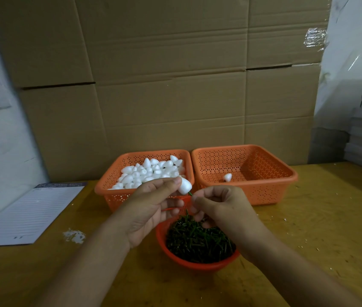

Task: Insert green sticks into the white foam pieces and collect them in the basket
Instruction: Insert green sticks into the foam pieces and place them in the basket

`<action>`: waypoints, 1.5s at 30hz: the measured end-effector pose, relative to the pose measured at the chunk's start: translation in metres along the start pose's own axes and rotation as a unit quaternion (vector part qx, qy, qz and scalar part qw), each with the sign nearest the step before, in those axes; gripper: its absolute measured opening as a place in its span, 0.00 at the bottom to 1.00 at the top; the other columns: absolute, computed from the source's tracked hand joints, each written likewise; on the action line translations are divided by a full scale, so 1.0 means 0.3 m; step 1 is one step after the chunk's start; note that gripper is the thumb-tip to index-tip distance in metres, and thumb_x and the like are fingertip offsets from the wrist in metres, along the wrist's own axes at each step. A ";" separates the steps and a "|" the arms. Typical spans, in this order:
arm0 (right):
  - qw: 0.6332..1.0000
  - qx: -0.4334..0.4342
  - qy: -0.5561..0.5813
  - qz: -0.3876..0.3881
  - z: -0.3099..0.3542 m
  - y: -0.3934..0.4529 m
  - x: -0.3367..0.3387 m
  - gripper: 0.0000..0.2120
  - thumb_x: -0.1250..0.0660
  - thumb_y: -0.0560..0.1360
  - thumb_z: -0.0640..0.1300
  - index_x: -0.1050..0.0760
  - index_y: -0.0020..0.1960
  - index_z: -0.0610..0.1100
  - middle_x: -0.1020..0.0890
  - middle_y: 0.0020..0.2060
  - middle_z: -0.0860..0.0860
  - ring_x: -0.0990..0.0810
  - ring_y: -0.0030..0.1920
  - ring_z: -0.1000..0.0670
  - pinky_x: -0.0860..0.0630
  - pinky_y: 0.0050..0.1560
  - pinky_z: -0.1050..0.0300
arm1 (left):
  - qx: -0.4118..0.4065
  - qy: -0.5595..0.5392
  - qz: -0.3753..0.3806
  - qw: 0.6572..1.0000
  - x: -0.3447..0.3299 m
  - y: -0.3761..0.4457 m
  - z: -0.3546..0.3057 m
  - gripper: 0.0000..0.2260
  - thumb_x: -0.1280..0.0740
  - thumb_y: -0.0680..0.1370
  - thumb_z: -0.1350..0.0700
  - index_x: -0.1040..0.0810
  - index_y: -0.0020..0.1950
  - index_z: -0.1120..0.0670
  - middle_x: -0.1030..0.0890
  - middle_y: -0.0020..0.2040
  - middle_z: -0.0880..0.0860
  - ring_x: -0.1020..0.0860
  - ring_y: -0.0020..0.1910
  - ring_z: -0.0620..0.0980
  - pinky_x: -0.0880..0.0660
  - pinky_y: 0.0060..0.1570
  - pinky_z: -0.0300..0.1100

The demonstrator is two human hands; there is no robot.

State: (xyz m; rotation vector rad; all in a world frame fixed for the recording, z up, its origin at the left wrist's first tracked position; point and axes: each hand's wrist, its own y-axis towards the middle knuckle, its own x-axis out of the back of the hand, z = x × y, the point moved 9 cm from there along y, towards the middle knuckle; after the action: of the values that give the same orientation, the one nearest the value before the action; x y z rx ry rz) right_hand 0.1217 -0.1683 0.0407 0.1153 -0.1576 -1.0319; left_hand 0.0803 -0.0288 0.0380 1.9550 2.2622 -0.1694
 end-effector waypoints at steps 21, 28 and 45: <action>1.000 0.005 -0.014 0.024 0.004 -0.008 -0.014 0.06 0.32 0.79 0.41 0.17 0.47 0.41 0.14 0.36 0.49 0.18 0.34 0.55 0.24 0.33 0.64 | -0.002 0.025 0.001 1.000 -0.020 -0.014 -0.007 0.14 0.26 0.70 0.46 0.13 0.52 0.51 0.15 0.50 0.54 0.18 0.43 0.46 0.22 0.41 0.39; 0.998 -0.023 0.066 -0.009 -0.019 -0.004 0.005 0.05 0.31 0.78 0.41 0.16 0.48 0.41 0.14 0.38 0.46 0.19 0.34 0.54 0.25 0.31 0.64 | -0.048 0.032 -0.036 0.998 -0.016 -0.020 -0.033 0.17 0.22 0.65 0.44 0.14 0.52 0.45 0.14 0.52 0.54 0.18 0.43 0.45 0.21 0.43 0.37; 0.999 0.005 0.041 0.012 -0.014 -0.010 -0.015 0.07 0.30 0.77 0.40 0.15 0.43 0.44 0.15 0.36 0.47 0.20 0.33 0.55 0.26 0.31 0.65 | -0.045 0.073 -0.033 0.996 -0.017 -0.022 -0.026 0.17 0.23 0.67 0.48 0.14 0.53 0.49 0.13 0.48 0.53 0.18 0.42 0.44 0.21 0.44 0.37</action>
State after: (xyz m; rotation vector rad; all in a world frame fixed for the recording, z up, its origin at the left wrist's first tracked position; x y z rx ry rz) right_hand 0.1177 -0.1660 0.0359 0.1637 -0.0884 -1.0016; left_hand 0.0742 -0.0333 0.0465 1.9054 2.3799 0.0694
